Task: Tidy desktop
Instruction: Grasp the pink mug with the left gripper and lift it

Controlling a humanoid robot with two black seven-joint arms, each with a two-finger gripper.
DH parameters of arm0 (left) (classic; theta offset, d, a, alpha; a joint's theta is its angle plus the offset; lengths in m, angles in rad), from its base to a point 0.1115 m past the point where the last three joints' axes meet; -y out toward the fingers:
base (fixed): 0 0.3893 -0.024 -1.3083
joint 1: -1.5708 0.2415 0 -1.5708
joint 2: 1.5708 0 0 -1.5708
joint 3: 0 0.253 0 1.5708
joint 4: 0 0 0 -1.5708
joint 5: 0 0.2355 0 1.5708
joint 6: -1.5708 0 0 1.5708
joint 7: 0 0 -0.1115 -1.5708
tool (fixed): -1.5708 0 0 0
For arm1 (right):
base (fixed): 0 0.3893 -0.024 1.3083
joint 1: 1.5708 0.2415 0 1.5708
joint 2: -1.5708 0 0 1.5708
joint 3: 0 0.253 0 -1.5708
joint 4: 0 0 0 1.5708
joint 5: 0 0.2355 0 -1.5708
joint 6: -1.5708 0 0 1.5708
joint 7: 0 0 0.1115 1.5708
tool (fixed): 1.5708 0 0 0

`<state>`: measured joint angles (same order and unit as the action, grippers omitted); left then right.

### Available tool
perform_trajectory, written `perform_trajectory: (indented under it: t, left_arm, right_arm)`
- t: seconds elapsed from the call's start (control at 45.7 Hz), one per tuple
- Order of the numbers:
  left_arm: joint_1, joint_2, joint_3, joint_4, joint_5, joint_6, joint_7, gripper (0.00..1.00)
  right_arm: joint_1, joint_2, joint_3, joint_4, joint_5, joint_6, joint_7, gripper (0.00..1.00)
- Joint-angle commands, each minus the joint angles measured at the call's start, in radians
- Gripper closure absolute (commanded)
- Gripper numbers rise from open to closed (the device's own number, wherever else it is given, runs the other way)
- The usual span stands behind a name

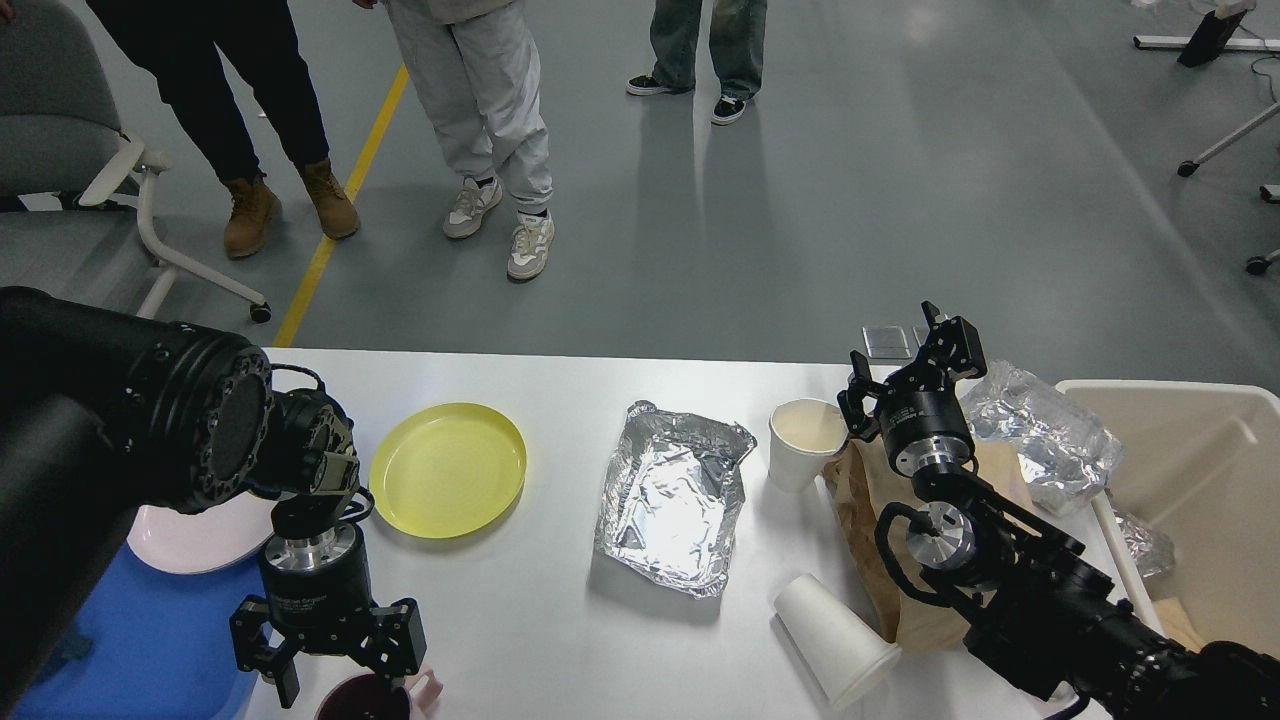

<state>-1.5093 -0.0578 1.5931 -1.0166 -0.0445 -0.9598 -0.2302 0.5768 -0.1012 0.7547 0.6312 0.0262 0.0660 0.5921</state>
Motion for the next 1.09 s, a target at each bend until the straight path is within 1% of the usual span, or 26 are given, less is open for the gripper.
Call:
perform_trajectory:
  t: [0.0, 0.087, 0.241, 0.262, 0.328, 0.372, 0.394, 0.591, 0.766, 0.962, 1.072]
  left_arm:
    - [0.011, -0.001, -0.001, 0.012, 0.0, 0.0, -0.001, 0.19]
    - [0.015, -0.001, 0.001, 0.018, 0.0, 0.0, -0.001, 0.33]
    - [0.02, -0.002, 0.001, 0.016, -0.002, 0.0, -0.006, 0.7]
    - [0.021, -0.002, 0.001, 0.016, -0.002, 0.0, -0.006, 0.75]
    - [0.024, -0.002, 0.001, 0.016, -0.002, 0.0, -0.006, 0.85]
    - [0.024, -0.002, 0.001, 0.015, -0.003, 0.0, -0.008, 0.97]
    - [0.026, -0.001, 0.001, 0.015, -0.003, 0.0, -0.008, 1.0]
    - [0.029, 0.001, 0.001, 0.016, -0.015, 0.0, -0.009, 1.0]
    - [0.008, 0.004, 0.001, 0.016, -0.017, 0.0, -0.012, 1.0]
    - [-0.086, 0.022, 0.005, 0.013, -0.015, 0.0, -0.012, 1.0]
    - [-0.143, 0.084, 0.016, 0.007, -0.012, 0.0, -0.012, 1.0]
  right_arm:
    - [0.0, 0.0, 0.0, -0.001, 0.0, 0.0, 0.0, 0.0]
    - [0.0, 0.0, 0.0, -0.001, 0.0, 0.0, 0.0, 0.0]
    - [0.0, 0.0, 0.0, -0.001, 0.0, 0.0, 0.0, 0.0]
    - [0.0, 0.0, 0.0, 0.001, 0.0, 0.0, 0.0, 0.0]
    - [0.0, 0.0, 0.0, -0.001, 0.0, 0.0, 0.0, 0.0]
    - [0.0, 0.0, 0.0, -0.001, 0.0, 0.0, 0.0, 0.0]
    - [0.0, 0.0, 0.0, 0.001, 0.0, 0.0, 0.0, 0.0]
    - [0.0, 0.0, 0.0, 0.001, 0.0, 0.0, 0.0, 0.0]
    - [0.0, 0.0, 0.0, -0.001, 0.0, 0.0, 0.0, 0.0]
    - [0.0, 0.0, 0.0, -0.001, 0.0, 0.0, 0.0, 0.0]
    - [0.0, 0.0, 0.0, 0.001, 0.0, 0.0, 0.0, 0.0]
